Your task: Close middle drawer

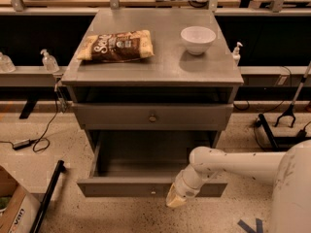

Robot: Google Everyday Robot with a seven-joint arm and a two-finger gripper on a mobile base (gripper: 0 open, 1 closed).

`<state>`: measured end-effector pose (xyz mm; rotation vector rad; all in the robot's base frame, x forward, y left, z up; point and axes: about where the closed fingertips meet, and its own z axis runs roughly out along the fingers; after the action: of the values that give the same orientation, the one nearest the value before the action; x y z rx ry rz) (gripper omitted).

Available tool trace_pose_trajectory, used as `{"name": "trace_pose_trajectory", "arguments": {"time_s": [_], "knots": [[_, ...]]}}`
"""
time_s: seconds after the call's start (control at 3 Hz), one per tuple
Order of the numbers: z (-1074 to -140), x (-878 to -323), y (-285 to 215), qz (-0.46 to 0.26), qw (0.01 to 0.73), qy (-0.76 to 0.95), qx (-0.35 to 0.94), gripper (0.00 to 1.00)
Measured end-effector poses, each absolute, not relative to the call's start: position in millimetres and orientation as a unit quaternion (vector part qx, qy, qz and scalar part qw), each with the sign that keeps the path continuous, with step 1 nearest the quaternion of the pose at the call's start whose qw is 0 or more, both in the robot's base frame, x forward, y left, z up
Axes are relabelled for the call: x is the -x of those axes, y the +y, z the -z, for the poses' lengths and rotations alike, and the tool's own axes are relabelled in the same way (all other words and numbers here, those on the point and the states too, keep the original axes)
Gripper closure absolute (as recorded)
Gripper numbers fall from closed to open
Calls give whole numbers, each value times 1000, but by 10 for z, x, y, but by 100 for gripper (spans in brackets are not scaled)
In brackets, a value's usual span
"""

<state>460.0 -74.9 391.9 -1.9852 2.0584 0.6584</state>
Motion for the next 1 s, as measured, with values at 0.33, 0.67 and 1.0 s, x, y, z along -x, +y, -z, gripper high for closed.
{"name": "trace_pose_trajectory", "arguments": {"time_s": [0.33, 0.67, 1.0], "knots": [[-3919, -4601, -749, -223, 103, 698, 673, 100], [-3876, -4797, -713, -218, 113, 688, 683, 100], [-3886, -4811, -715, -217, 115, 687, 684, 100]]}}
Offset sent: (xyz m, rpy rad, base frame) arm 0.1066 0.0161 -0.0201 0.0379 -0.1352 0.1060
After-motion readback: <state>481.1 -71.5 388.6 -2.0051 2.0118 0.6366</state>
